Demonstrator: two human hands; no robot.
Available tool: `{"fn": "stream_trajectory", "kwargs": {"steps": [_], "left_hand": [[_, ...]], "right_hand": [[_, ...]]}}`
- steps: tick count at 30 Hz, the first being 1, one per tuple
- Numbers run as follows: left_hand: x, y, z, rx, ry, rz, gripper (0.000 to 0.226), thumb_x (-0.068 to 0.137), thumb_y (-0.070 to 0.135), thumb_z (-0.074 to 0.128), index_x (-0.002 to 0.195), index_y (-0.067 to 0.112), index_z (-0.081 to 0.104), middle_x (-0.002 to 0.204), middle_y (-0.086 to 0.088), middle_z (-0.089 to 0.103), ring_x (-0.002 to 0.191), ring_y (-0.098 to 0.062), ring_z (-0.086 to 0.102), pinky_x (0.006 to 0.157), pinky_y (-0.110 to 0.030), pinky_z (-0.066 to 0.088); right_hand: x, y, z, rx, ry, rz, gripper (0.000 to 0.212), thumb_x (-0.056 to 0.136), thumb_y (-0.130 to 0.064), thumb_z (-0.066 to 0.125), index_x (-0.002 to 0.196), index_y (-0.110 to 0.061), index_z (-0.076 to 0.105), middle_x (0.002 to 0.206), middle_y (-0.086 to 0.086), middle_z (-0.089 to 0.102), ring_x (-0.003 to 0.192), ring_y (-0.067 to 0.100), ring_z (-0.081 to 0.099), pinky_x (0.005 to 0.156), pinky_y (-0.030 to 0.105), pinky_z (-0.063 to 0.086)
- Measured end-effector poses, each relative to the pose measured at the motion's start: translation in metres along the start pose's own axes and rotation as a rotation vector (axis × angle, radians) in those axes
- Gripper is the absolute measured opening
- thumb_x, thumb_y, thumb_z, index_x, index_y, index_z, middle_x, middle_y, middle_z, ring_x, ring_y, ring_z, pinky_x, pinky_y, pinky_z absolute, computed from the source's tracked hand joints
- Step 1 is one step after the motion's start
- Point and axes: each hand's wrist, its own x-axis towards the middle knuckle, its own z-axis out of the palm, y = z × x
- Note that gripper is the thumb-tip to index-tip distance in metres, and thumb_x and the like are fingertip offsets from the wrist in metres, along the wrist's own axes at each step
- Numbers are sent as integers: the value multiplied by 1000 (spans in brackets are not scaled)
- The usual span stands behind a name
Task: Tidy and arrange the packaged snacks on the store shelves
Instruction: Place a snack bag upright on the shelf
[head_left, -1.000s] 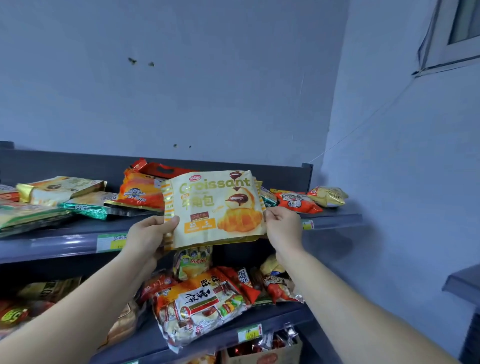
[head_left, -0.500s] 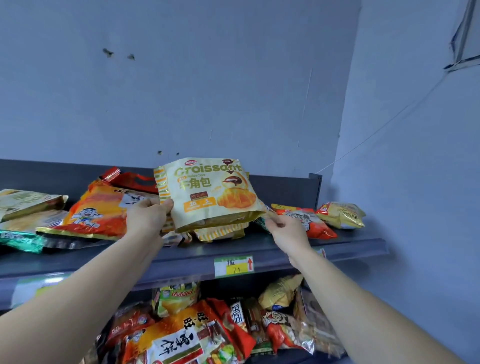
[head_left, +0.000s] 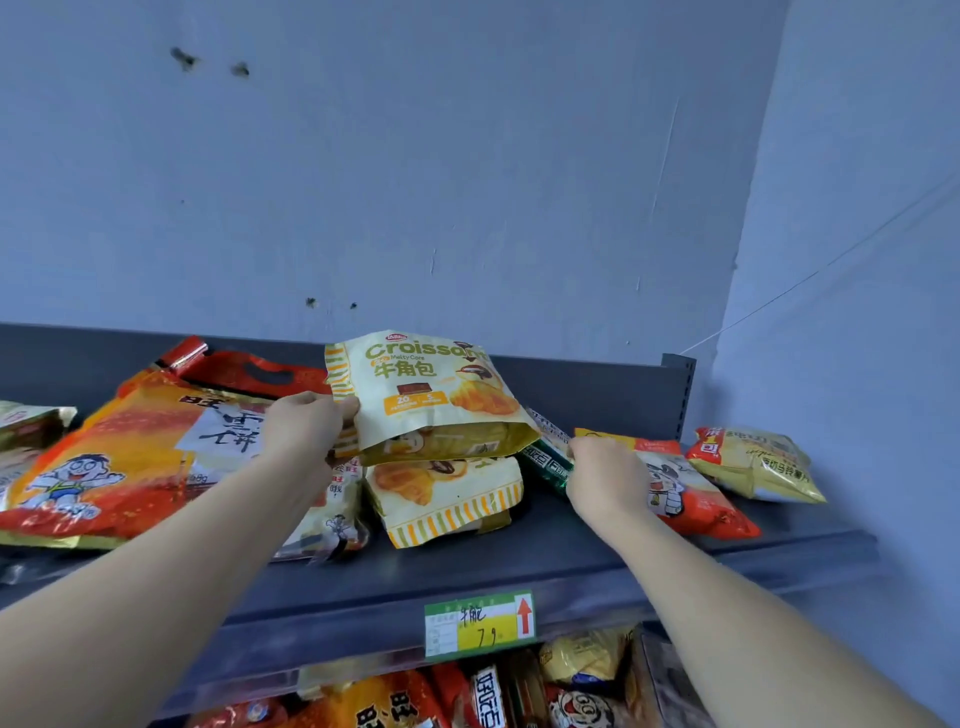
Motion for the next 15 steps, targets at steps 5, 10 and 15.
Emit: {"fn": "stream_trajectory", "kwargs": {"steps": [5, 10, 15], "left_hand": [[8, -3, 9, 45, -7, -50, 14, 87, 9, 67, 100, 7, 63, 105, -15, 67, 94, -34, 66, 85, -52, 55], [3, -4, 24, 100, -36, -92, 8, 90, 10, 64, 94, 4, 61, 98, -14, 63, 81, -30, 64, 46, -31, 54], [-7, -5, 34, 171, -34, -76, 20, 93, 21, 62, 100, 2, 61, 92, -12, 65, 66, -25, 62, 50, -32, 53]], "right_hand": [[26, 19, 2, 300, 181, 211, 9, 88, -12, 55, 83, -16, 61, 87, 3, 65, 71, 23, 49, 52, 26, 33], [41, 23, -4, 604, 344, 277, 13, 92, -13, 55, 79, -11, 58, 80, 3, 63, 69, 22, 50, 52, 25, 30], [42, 17, -16, 736, 497, 163, 14, 90, -14, 60, 77, -10, 59, 76, 0, 63, 70, 21, 53, 61, 27, 31]]}}
